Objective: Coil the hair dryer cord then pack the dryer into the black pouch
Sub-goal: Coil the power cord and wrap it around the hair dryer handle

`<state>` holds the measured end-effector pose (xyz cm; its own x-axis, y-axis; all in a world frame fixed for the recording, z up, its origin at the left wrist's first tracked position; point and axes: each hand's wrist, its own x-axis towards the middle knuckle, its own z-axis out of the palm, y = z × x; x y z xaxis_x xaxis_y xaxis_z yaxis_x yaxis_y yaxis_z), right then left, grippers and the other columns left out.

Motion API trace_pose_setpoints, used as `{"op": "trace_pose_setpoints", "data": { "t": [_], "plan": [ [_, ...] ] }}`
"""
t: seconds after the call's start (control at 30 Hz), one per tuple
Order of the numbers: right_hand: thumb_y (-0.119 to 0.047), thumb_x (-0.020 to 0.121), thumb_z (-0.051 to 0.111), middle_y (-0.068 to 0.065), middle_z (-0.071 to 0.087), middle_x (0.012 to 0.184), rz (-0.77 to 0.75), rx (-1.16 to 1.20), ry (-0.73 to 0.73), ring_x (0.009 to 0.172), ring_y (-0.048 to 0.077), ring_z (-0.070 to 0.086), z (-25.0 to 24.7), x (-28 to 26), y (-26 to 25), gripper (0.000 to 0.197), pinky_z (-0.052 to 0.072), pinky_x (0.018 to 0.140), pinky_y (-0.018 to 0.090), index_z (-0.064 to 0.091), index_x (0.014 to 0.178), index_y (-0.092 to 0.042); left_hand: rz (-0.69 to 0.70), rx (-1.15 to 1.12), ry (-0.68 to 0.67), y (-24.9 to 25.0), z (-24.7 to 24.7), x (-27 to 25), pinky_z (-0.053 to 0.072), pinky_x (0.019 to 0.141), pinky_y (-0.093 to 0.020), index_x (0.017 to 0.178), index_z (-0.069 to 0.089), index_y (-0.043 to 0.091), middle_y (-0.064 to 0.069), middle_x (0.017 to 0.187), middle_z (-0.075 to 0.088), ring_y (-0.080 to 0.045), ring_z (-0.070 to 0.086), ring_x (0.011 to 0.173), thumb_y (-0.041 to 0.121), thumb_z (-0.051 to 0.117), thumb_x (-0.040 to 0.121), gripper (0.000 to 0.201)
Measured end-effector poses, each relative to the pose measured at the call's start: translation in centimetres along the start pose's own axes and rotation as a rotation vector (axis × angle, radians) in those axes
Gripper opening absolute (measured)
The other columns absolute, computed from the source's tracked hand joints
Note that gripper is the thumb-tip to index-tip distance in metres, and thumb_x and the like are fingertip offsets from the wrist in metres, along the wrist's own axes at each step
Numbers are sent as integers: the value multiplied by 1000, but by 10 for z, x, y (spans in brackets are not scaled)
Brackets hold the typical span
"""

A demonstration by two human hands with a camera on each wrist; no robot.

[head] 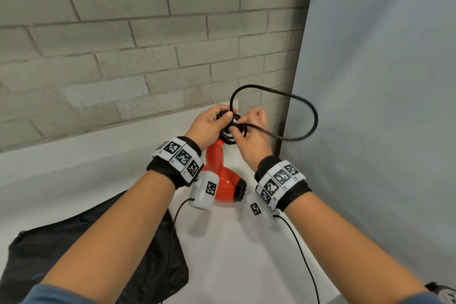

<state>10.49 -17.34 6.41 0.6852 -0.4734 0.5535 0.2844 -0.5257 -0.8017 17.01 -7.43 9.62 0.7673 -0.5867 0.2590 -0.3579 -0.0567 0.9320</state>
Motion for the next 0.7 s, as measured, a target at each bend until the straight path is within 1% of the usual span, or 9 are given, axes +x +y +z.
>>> {"op": "trace_pose_setpoints", "data": {
  "t": [0.07, 0.13, 0.17, 0.27, 0.3, 0.37, 0.53, 0.6, 0.7],
  "plan": [
    [5, 77, 54, -2, 44, 87, 28, 22, 2, 74, 5, 46, 4, 4, -1, 25, 40, 63, 8, 39, 86, -14, 4, 17, -23, 0, 2, 0, 45, 68, -16, 106, 59, 16, 3, 90, 62, 1, 57, 69, 17, 47, 93, 18],
    [8, 77, 47, -9, 49, 78, 96, 48, -79, 70, 5, 51, 4, 10, -2, 32, 44, 61, 17, 36, 94, -16, 13, 17, -50, -3, 4, -1, 47, 75, -21, 108, 58, 14, -2, 92, 64, -5, 59, 76, 18, 47, 93, 20],
    [7, 79, 47, -10, 51, 75, 120, 59, -145, 68, 7, 54, 3, 12, -1, 33, 46, 61, 22, 36, 98, -18, 23, 8, -49, -3, 5, -2, 48, 75, -22, 105, 58, 16, -4, 86, 63, -6, 58, 74, 18, 46, 93, 17],
    [-12, 88, 48, -6, 54, 67, 166, 12, -313, 65, 19, 56, -6, 9, 5, 15, 47, 59, 36, 43, 99, -20, 35, -49, -40, -3, 3, -3, 45, 58, -17, 94, 54, 23, -2, 63, 49, -1, 50, 52, 14, 42, 95, 15],
    [-21, 91, 47, -5, 51, 65, 171, -15, -363, 61, 17, 52, -11, 6, 9, 3, 43, 57, 32, 46, 94, -20, 28, -71, -52, -2, 2, -4, 44, 53, -15, 94, 52, 21, -2, 62, 46, 0, 47, 48, 13, 40, 95, 15],
    [-28, 96, 38, -5, 46, 60, 179, -83, -461, 54, 11, 44, -19, -6, 21, 21, 36, 56, 24, 49, 81, -17, 16, -99, -65, 1, 1, -3, 40, 46, -13, 102, 50, 18, 0, 69, 43, 2, 44, 45, 11, 38, 96, 15],
    [-15, 95, 32, -1, 47, 65, 439, -367, -764, 55, 11, 44, -32, -39, 51, 25, 39, 47, 15, 52, 81, -10, 22, -96, -31, 5, 3, 0, 34, 44, -13, 124, 47, 27, 4, 73, 37, 0, 41, 45, 12, 38, 96, 33],
    [-17, 94, 34, 5, 57, 73, 502, -423, -885, 60, 15, 50, -34, -45, 56, 26, 44, 55, 19, 57, 82, -10, 12, -103, -26, 5, 2, 2, 33, 44, -11, 128, 47, 23, 5, 68, 34, 1, 39, 44, 11, 37, 96, 35],
    [-23, 92, 44, 14, 68, 100, 424, -667, -972, 81, 19, 57, -35, -38, 53, 30, 46, 78, 29, 67, 95, -4, 8, -113, -37, 6, 2, 1, 32, 44, -10, 125, 47, 28, 6, 62, 30, 0, 38, 42, 12, 37, 97, 34]
  ]
}}
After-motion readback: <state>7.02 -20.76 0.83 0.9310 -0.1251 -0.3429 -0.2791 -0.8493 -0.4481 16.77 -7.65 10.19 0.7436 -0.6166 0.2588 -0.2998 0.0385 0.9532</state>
